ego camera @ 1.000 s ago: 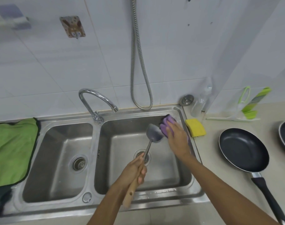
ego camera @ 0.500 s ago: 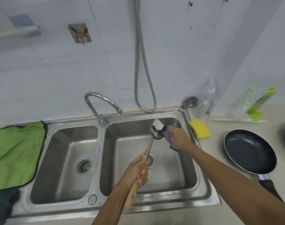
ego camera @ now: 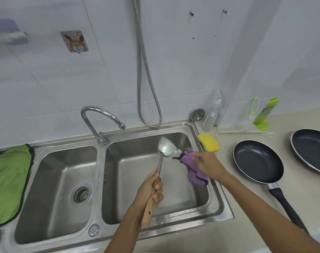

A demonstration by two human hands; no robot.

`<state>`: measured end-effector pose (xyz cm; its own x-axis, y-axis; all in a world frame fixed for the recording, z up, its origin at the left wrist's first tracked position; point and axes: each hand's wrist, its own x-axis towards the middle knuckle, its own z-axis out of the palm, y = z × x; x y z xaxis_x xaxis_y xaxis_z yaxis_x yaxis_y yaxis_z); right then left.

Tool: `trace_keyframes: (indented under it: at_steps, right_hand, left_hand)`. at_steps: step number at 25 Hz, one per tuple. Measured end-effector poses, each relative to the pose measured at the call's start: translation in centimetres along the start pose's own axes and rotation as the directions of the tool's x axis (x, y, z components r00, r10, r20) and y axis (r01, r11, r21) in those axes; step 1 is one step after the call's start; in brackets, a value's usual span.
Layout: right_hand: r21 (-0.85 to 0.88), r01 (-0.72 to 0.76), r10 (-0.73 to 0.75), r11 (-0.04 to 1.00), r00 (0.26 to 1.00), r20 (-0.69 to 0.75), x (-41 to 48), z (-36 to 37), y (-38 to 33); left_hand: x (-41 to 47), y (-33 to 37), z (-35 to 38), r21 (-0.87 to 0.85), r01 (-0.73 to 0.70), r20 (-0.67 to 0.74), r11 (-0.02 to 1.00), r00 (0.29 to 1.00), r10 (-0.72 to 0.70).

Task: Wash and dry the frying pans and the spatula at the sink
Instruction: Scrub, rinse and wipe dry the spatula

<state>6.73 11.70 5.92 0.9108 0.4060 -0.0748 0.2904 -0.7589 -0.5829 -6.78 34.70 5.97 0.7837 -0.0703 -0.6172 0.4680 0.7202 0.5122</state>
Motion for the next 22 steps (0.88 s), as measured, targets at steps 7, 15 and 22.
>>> trace_keyframes:
  at_steps: [7,15,22]
  right_hand:
    - [-0.183,-0.343,0.337,0.921,0.939,-0.062,-7.7,-3.7,8.1]
    - [-0.272,-0.468,0.420,0.841,0.881,-0.217,-19.7,6.2,11.5]
    - [-0.217,-0.544,0.472,0.810,0.826,-0.309,-16.8,2.6,5.3]
  left_hand:
    - [0.7,-2.2,0.6,-0.104,0.068,0.023,0.992,0.998,-0.066]
    - [-0.1,-5.3,2.1,-0.115,0.120,-0.022,0.986,0.992,-0.123]
    - [-0.2,-8.0,5.4,0.153,-0.006,-0.083,0.988,0.996,0.019]
